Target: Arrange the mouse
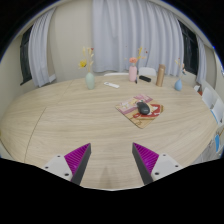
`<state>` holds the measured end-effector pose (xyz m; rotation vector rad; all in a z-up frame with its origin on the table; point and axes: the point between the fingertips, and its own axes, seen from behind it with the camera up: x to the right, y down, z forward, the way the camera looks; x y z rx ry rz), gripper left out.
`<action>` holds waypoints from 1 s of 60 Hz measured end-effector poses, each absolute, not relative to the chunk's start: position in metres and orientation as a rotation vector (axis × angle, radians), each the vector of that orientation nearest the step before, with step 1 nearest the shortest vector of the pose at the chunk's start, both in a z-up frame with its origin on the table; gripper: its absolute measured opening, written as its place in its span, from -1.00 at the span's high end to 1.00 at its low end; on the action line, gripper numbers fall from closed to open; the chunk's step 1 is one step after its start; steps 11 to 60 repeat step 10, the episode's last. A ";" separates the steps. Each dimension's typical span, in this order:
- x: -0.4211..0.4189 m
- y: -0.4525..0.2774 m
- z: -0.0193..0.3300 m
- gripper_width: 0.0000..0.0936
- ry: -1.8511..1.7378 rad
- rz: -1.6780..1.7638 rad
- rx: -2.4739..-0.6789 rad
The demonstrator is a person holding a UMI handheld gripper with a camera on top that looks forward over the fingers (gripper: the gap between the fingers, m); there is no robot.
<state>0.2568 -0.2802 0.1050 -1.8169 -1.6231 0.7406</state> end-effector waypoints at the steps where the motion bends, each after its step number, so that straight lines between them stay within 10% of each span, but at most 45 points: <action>1: 0.259 -0.282 0.105 -0.82 -1.622 0.737 -1.817; 60: 0.262 -0.291 0.116 -0.82 -1.595 0.730 -1.798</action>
